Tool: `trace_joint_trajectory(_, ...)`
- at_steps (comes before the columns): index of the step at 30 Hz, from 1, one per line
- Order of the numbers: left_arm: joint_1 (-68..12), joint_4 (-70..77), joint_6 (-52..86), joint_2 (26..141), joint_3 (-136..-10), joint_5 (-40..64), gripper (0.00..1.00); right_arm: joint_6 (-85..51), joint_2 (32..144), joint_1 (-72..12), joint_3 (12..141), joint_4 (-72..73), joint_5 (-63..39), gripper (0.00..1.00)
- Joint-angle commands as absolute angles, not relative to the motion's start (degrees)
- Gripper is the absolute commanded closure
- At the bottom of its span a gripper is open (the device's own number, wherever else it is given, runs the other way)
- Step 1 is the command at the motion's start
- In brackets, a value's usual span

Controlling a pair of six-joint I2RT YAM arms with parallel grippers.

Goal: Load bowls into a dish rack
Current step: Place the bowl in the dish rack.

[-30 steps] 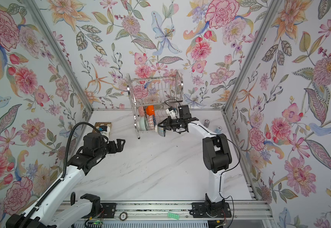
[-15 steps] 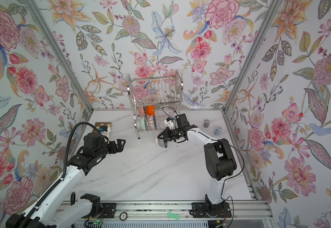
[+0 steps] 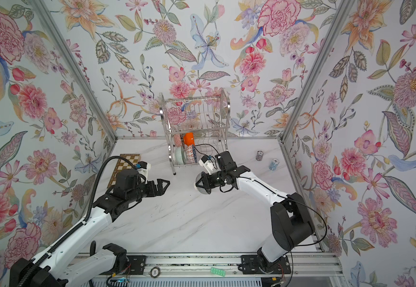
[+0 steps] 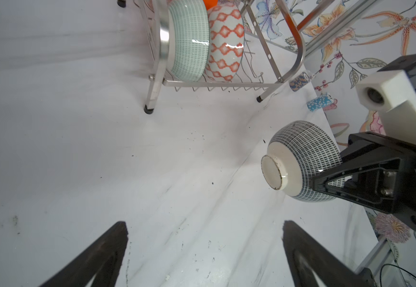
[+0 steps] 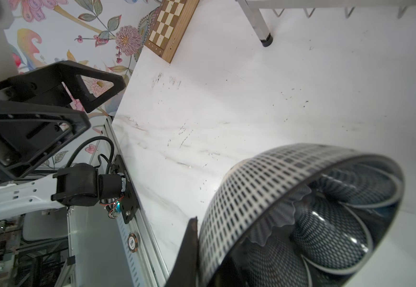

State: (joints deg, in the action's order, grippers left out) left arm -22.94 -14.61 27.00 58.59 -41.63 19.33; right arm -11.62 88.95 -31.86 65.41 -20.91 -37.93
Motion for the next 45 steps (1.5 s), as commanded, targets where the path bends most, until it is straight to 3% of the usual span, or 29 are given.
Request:
trace_joint_trajectory(1, -23.42, -15.19, 29.69, 58.24, -43.68, 21.62, 0.01, -4.27, 83.72, -33.18, 65.8, -23.38, -35.41, 1.0)
trace_joint_trajectory(11, -23.34, -25.33, 21.3, 56.54, -48.98, 13.45, 0.01, -5.21, 76.53, -36.68, 81.34, -34.14, -35.83, 1.0)
trace_joint_trajectory(21, -23.41, -24.25, 15.41, 58.27, -49.53, 14.14, 0.01, -16.16, 85.6, -29.12, 102.92, -31.54, -49.16, 1.0)
trace_joint_trajectory(25, -23.38, -21.59, 14.58, 56.89, -47.82, 15.09, 0.01, -14.42, 82.0, -29.51, 94.17, -27.8, -48.5, 1.0)
trace_joint_trajectory(35, -23.42, -11.97, 26.29, 59.71, -45.62, 21.62, 0.01, -6.35, 64.93, -26.88, 52.03, 13.44, -39.78, 1.0)
trace_joint_trajectory(45, -23.4, -11.49, 27.42, 62.05, -46.55, 21.04, 0.01, -1.51, 79.87, -20.88, 54.22, 20.61, -48.26, 1.0)
